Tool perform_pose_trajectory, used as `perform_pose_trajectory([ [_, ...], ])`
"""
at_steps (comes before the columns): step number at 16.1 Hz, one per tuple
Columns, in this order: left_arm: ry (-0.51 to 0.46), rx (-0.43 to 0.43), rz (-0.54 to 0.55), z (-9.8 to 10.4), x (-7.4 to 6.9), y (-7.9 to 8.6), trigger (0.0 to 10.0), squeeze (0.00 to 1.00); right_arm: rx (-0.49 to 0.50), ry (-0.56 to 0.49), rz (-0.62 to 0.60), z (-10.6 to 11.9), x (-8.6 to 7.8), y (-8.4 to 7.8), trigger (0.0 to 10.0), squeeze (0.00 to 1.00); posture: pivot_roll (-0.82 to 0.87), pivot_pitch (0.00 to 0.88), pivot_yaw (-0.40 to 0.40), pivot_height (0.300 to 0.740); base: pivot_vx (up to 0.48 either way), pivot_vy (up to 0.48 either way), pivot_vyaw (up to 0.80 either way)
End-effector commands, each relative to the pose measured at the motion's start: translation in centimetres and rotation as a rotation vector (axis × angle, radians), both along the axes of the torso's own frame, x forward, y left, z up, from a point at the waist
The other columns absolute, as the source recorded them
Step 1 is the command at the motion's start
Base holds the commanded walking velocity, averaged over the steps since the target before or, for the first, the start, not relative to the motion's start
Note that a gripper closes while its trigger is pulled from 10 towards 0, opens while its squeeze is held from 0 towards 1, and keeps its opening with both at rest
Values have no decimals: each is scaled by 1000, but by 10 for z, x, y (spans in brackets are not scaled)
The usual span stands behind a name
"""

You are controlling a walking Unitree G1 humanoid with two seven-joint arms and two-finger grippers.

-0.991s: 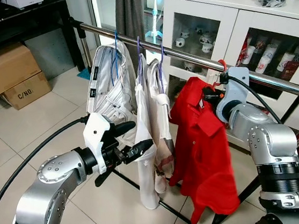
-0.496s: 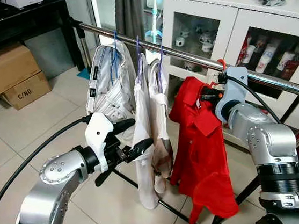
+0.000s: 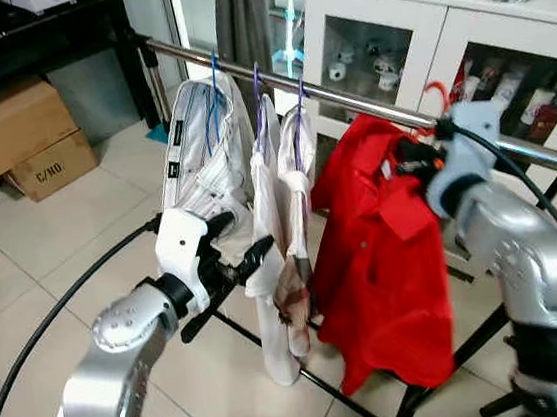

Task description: Hang hanger

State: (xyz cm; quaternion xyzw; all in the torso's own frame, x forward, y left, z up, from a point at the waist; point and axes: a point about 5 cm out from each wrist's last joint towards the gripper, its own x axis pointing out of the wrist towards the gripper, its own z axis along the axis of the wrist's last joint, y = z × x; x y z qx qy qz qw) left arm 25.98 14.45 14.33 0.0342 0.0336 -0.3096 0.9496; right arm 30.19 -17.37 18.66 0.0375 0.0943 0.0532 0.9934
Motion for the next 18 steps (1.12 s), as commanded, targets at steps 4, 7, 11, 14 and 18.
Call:
perform_pose_trajectory([
  [4, -5, 53, 87, -4, -5, 9, 10000, 0, -69, 69, 37, -31, -29, 12, 0, 0, -35, 0, -55, 740, 0, 0, 0],
  [7, -17, 26, 155, -8, -6, 13, 10000, 0, -15, -23, 52, -30, -39, 21, 1529, 0, -42, 0, -49, 740, 0, 0, 0],
  [11, 14, -5, 152, -18, -15, 3, 10000, 0, -62, 52, -76, -55, -52, 8, 10000, 0, -48, 0, -38, 740, 0, 0, -386],
  [14, 14, -24, 198, -21, -13, 6, 10000, 0, -87, 83, -146, -61, -55, 1, 10000, 0, -56, 0, -32, 740, 0, 0, -800],
  [18, 9, -10, 223, -21, -12, 12, 10000, 0, -85, 89, -170, -63, -53, 3, 10000, 0, -48, 0, -33, 740, 0, 0, -800],
])
